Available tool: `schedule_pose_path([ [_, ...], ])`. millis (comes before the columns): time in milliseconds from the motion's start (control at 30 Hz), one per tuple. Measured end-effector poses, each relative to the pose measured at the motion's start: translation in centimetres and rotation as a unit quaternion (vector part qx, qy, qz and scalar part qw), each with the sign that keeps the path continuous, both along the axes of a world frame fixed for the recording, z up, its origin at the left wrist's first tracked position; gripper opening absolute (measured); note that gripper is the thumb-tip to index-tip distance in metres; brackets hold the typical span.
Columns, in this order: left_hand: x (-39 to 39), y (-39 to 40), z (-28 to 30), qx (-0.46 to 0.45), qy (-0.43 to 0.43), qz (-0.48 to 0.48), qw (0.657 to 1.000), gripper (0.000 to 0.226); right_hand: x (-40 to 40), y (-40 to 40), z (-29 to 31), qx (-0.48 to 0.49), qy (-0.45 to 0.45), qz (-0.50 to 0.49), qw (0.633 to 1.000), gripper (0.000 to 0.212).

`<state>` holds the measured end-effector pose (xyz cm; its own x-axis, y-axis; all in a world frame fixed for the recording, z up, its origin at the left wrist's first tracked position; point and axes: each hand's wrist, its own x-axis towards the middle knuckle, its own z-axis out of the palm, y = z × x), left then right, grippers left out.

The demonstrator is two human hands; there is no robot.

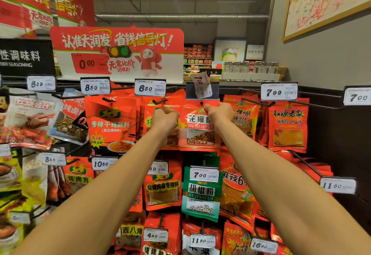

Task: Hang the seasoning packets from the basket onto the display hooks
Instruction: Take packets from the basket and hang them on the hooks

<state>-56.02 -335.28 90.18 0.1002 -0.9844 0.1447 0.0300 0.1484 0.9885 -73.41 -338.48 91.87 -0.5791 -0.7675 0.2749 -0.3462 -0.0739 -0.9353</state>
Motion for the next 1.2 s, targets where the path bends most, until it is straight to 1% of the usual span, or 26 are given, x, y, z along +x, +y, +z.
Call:
schedule_pose_path([
  [33,0.3,0.3,0.0,-0.001,0.011,-0.014,1.0,0.011,-0.1,-0.2,0.1,0.007,0.0,0.005,1.0,0.049],
  [100,0.7,0.8,-0.1,-0.008,0.019,-0.039,0.999,0.006,-0.5,-0.3,-0.1,0.02,0.01,0.021,1.0,0.037],
  [167,1.1,1.1,-0.4,-0.013,0.018,-0.059,0.998,0.01,-1.1,0.6,-0.5,0.016,0.02,0.027,0.999,0.029],
  [233,1.6,1.6,-0.8,-0.017,0.007,-0.074,0.997,0.016,-1.9,2.3,-1.2,-0.013,0.04,0.014,0.999,0.026],
  [267,1.9,2.0,-1.0,-0.021,0.001,-0.082,0.996,0.018,-2.4,3.2,-1.7,-0.032,0.056,0.001,0.998,0.021],
  [300,2.2,2.3,-1.4,-0.025,-0.002,-0.092,0.995,0.017,-2.7,4.5,-2.1,-0.045,0.064,-0.01,0.997,0.021],
  [333,2.5,2.6,-1.8,-0.029,-0.005,-0.101,0.995,0.016,-3.1,5.5,-2.7,-0.057,0.058,-0.011,0.997,0.022],
  [367,2.8,2.9,-2.3,-0.031,-0.008,-0.108,0.994,0.015,-3.3,6.8,-3.3,-0.072,0.034,0.006,0.997,0.018],
  [400,3.1,3.3,-2.9,-0.033,-0.016,-0.114,0.993,0.015,-3.5,8.1,-4.0,-0.088,0.003,0.034,0.996,0.014],
  [433,3.5,3.6,-3.5,-0.033,-0.02,-0.119,0.992,0.017,-3.6,9.6,-4.6,-0.097,-0.02,0.061,0.993,0.016],
  [500,4.1,4.5,-5.2,-0.026,-0.005,-0.126,0.992,0.018,-3.1,12.7,-6.0,-0.102,-0.055,0.111,0.987,0.019],
  [567,4.5,5.5,-7.5,-0.005,0.018,-0.129,0.992,0.018,-2.5,15.3,-8.1,-0.088,-0.094,0.152,0.98,0.012],
  [667,5.0,7.3,-12.0,0.041,0.038,-0.131,0.99,0.017,-1.5,17.5,-13.2,-0.029,-0.142,0.193,0.97,0.01],
  [700,5.2,8.0,-13.8,0.061,0.046,-0.129,0.989,0.017,-1.2,18.0,-15.4,-0.003,-0.156,0.2,0.967,0.013],
  [767,5.5,9.4,-17.7,0.106,0.05,-0.118,0.986,0.019,-0.9,18.8,-20.2,0.055,-0.18,0.198,0.962,0.02],
  [833,5.9,11.1,-22.2,0.173,0.047,-0.109,0.978,0.016,-0.5,19.6,-25.5,0.135,-0.206,0.18,0.952,0.023],
  [900,6.2,13.0,-27.0,0.249,0.052,-0.102,0.962,0.015,-0.1,20.6,-31.2,0.226,-0.237,0.16,0.931,0.024],
  [967,6.7,15.1,-32.3,0.32,0.048,-0.087,0.942,0.025,0.1,22.0,-37.2,0.306,-0.256,0.139,0.906,0.027],
  [1033,7.4,17.6,-37.4,0.385,0.047,-0.071,0.919,0.025,0.3,23.9,-43.1,0.371,-0.258,0.125,0.883,0.03],
  [1133,8.3,21.5,-44.5,0.468,0.075,-0.038,0.88,0.023,0.6,27.2,-50.6,0.45,-0.243,0.106,0.853,0.019],
  [1200,8.6,23.8,-48.7,0.518,0.072,-0.019,0.852,0.025,0.9,29.2,-55.2,0.488,-0.246,0.088,0.833,0.013],
])
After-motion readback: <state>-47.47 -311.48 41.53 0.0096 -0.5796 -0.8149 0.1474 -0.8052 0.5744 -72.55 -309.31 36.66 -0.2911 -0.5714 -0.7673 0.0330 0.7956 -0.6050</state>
